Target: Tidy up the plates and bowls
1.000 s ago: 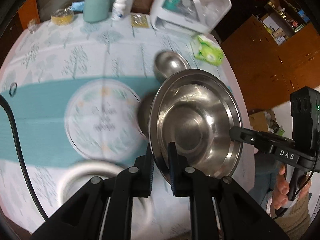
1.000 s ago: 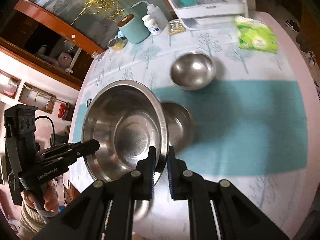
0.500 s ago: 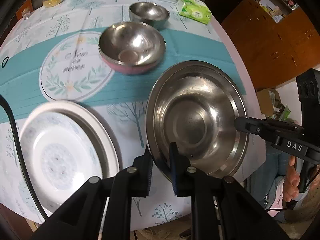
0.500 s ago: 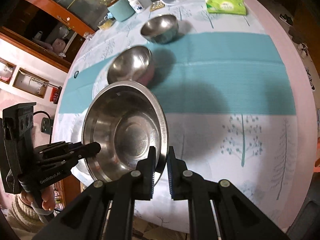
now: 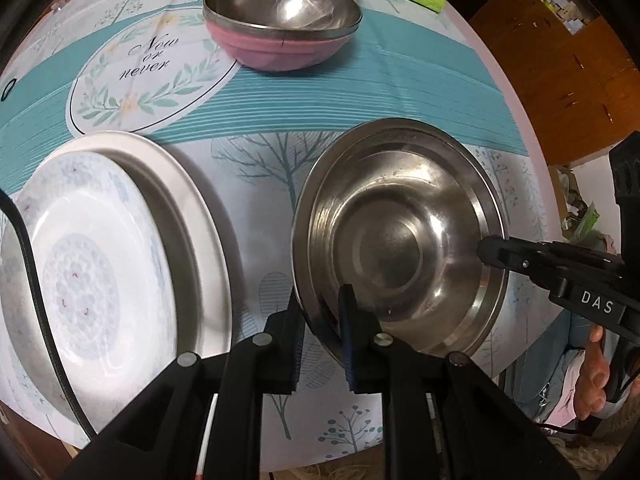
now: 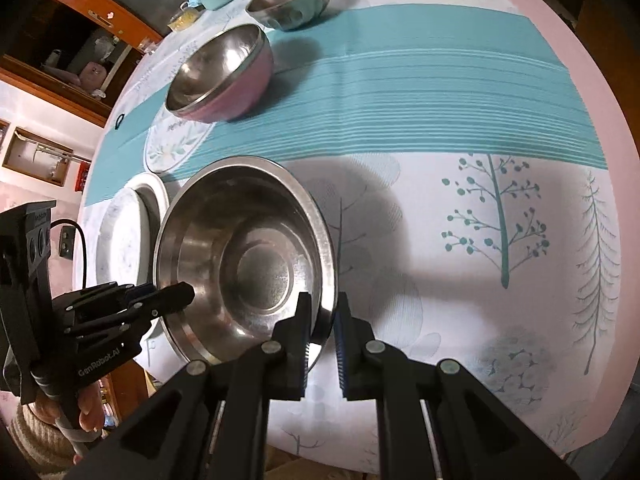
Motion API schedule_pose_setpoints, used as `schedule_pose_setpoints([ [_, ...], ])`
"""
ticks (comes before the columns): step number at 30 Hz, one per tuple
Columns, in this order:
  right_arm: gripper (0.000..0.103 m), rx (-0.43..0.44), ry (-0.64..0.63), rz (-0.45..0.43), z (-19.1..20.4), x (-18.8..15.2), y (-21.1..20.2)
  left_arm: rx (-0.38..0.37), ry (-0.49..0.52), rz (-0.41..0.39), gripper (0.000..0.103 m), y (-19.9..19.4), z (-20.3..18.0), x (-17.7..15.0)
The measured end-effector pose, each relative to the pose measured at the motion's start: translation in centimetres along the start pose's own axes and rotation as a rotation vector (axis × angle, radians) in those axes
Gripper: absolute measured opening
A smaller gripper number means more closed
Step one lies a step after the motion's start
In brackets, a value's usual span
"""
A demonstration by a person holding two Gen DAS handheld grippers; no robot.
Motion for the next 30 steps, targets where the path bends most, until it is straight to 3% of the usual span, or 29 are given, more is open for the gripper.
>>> schedule_pose_setpoints([
  [8,0.011,-0.014,0.004,-0.002,0.2,0.2,0.4,-0.014,0.012,0.003,0.016,0.4,-0.3,0.1],
  [15,0.012,-0.031,0.007,0.001,0.3,0.2,0.6,-0.012,0.001,-0.007,0.048,0.1,0.2,0.3],
  [19,0.015,-0.044,-0.004,0.004,0.6,0.1,0.6,-0.010,-0.006,-0.017,0.051,-0.2,0.1,0.3],
  [24,0.033,-0.037,-0.010,-0.009,0.8,0.1,0.2,0.012,-0.006,-0.047,0.068,-1.3,0.1,0.6],
  [30,0.035,-0.036,-0.010,-0.029,0.8,0.4,-0.6,0.006,-0.002,-0.076,0.072,-2.5,-0.2,1.2],
])
Point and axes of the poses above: each gripper's, at about its wrist camera, not at the fingertips, and y roughly the way its jaws point, z to its left, x to its top, the point moved 4 cm from there along y, roughly the way its jaws point, and after that the axes turned 11 degrees about -x, right-handed, at the moved point
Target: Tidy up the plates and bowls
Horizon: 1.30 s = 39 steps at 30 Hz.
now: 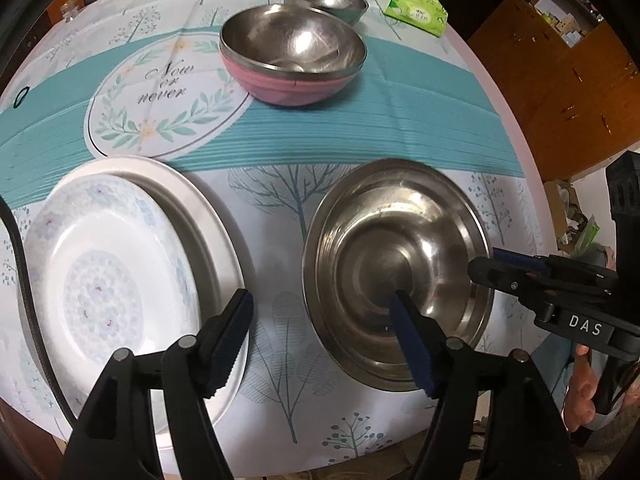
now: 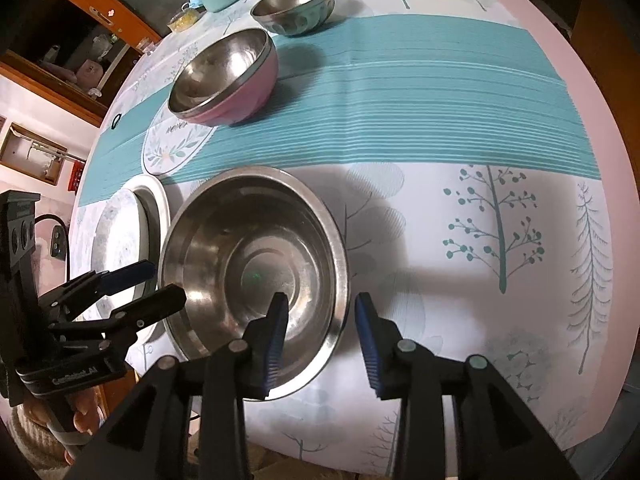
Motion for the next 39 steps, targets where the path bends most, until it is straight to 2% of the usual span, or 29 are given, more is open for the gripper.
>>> schedule_pose_setpoints([
  [5,0.035,-0.012,-0.008,-0.034,-0.2,0.5,-1.2,-0.016,0.017,-0.037,0.077,-1.5,-0.5,0.6],
  [14,0.035,-0.035,-0.039,-0.147,-0.1,1.8,-4.8,0.023,0.065,-0.134,0.079,-5.6,-1.2,2.7],
  [21,0.035,-0.049,-0.064,-0.229,-0.2,3.4,-7.7,0.051,0.099,-0.240,0.079,-9.6,-1.8,5.4],
  [26,0.035,-0.061,-0.077,-0.272,-0.3,4.9,-9.5,0.058,0.102,-0.288,0.081,-11.8,-1.7,6.8],
  [39,0.035,-0.119,-0.097,-0.367,-0.4,10.9,-13.3,0.154,0.116,-0.392,0.081,-16.0,-0.7,12.9],
])
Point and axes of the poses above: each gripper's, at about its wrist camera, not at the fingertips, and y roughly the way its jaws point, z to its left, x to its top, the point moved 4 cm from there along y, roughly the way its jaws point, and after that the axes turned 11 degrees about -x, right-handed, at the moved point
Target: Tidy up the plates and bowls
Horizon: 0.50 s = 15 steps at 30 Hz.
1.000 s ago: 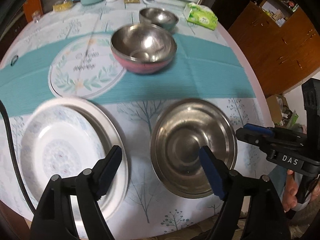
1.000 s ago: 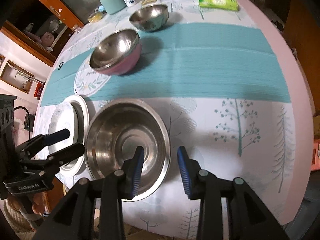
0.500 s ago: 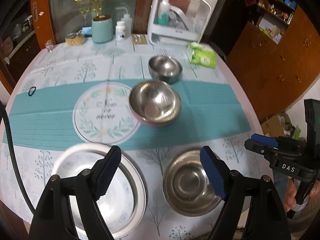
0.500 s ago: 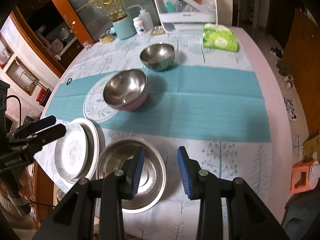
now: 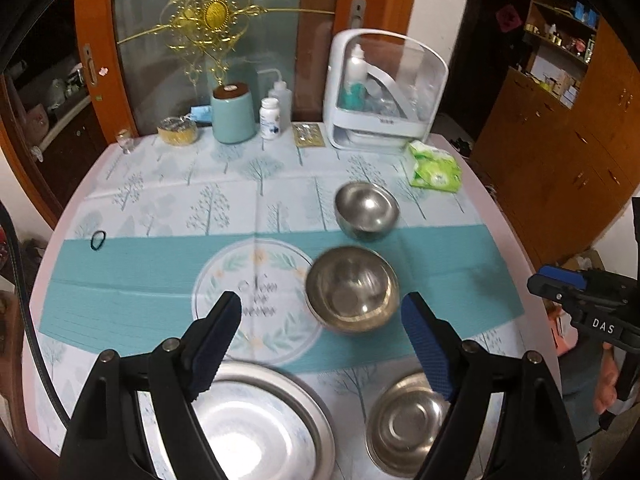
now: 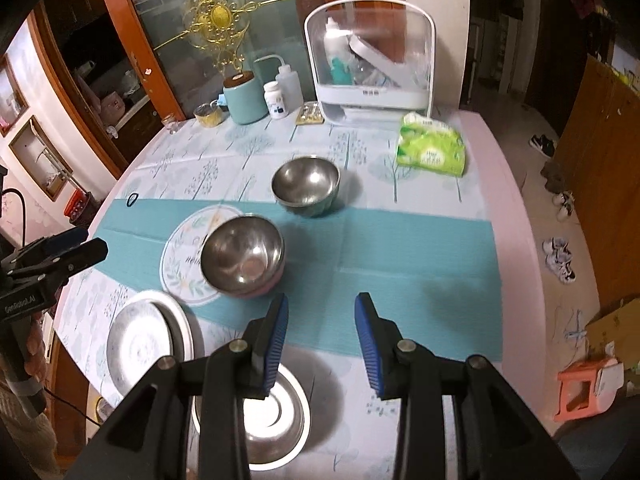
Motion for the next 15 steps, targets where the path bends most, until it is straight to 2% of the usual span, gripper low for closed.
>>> schedule_pose_setpoints([
  [6,0.035,-0.002,-0.006,0.021,1.5,2.7,2.2,0.019,-0.010,-0.002,0.085,2.1,1.5,2.4],
  [15,0.035,0.035,0.010,0.137,4.2,3.6,8.2,-0.009,-0.041,0.121,0.085,8.9,3.4,2.2],
])
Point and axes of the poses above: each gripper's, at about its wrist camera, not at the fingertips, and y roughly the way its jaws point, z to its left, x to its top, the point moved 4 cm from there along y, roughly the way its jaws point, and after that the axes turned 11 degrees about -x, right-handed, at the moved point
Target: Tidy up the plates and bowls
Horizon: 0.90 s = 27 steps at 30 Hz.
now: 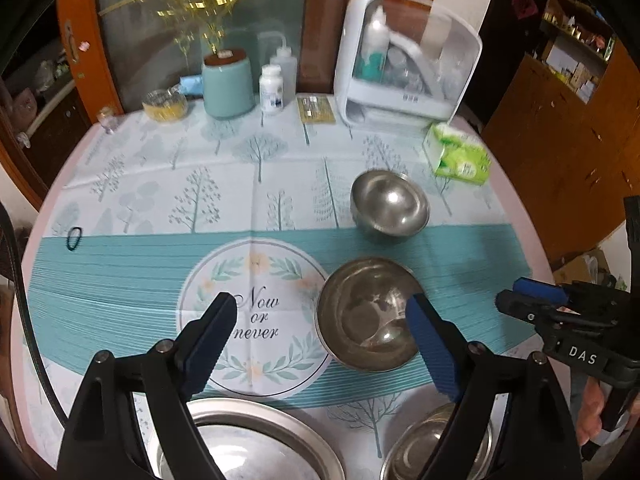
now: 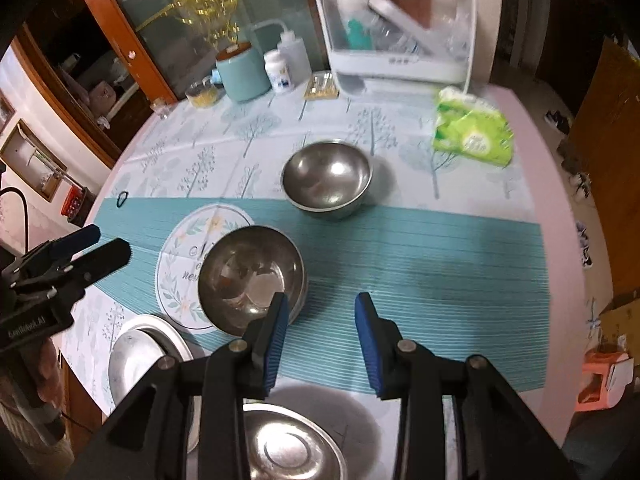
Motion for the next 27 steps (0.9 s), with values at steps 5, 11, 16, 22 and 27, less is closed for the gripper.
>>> schedule_pose_setpoints([
  [5,0.035,-0.003,0.001,0.072,1.4,0.2,3.6,-0.014,-0.009,0.067,0.085,3.7,1.1,-0.2],
  [11,0.035,0.010,0.022,0.147,2.3,0.4,7.2,-0.040,-0.030,0.150,0.085,7.8,2.4,-1.0],
  [16,0.035,0.015,0.028,0.187,2.7,0.1,8.8,-0.062,-0.040,0.186,0.085,9.7,3.0,-1.6],
  [22,0.035,0.024,0.033,0.220,3.1,0.0,10.2,-0.114,-0.072,0.204,0.079,10.7,3.6,-1.8],
  [27,0.035,0.041,0.055,0.242,3.1,-0.1,11.0,-0.165,-0.111,0.258,0.042,12.0,4.2,-2.3],
])
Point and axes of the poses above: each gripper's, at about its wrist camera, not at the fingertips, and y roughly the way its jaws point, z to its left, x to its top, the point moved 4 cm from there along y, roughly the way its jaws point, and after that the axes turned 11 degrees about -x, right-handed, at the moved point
